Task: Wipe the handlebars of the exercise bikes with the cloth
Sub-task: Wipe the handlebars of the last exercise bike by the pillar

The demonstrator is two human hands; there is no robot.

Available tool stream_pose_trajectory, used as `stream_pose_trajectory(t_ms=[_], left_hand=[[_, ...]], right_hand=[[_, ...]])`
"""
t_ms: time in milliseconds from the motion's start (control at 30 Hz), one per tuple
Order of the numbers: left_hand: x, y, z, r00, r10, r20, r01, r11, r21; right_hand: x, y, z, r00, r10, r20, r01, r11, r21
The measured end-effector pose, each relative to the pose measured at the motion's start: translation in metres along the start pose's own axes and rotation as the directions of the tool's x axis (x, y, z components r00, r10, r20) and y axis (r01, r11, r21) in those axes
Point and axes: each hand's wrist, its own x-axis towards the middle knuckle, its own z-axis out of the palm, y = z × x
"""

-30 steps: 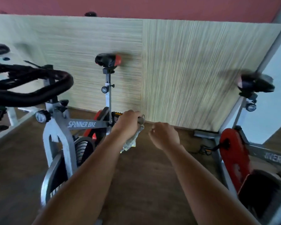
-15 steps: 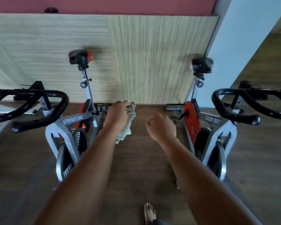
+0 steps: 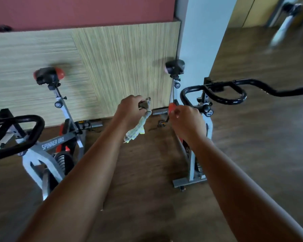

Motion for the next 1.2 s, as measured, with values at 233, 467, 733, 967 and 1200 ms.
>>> stream_pose_trajectory(t_ms=[233,467,733,967,1200], left_hand=[[0.041,0.060,0.036,0.993,0.120,-0.010,-0.120,0.983,-0.142],[0.076,0.089,0.067,0.961,0.268,0.075,-0.234,0.925,-0.299],[0.102,0.075,0.121,0.752,0.628,0.199,-0.517,0.750,-0.414],[0.144,0.023,0.159,0.659,0.694,0.291,-0.600,0.718,-0.352],[0.121,0.048,0.153,0.618,0.762,0.191,-0.566,0.600,-0.565]], right_hand=[[0.021,0.049,-0.037,0.986,0.012,-0.166,-0.007,0.999,0.034],[0.029,0.087,-0.034,0.935,0.084,-0.345,-0.022,0.983,0.180],[0.044,0.086,-0.010,0.888,0.273,-0.370,-0.189,0.950,0.247],[0.044,0.064,0.006,0.767,0.439,-0.468,-0.356,0.898,0.259],[0.046,0.057,0.011,0.726,0.493,-0.479,-0.407,0.870,0.279]])
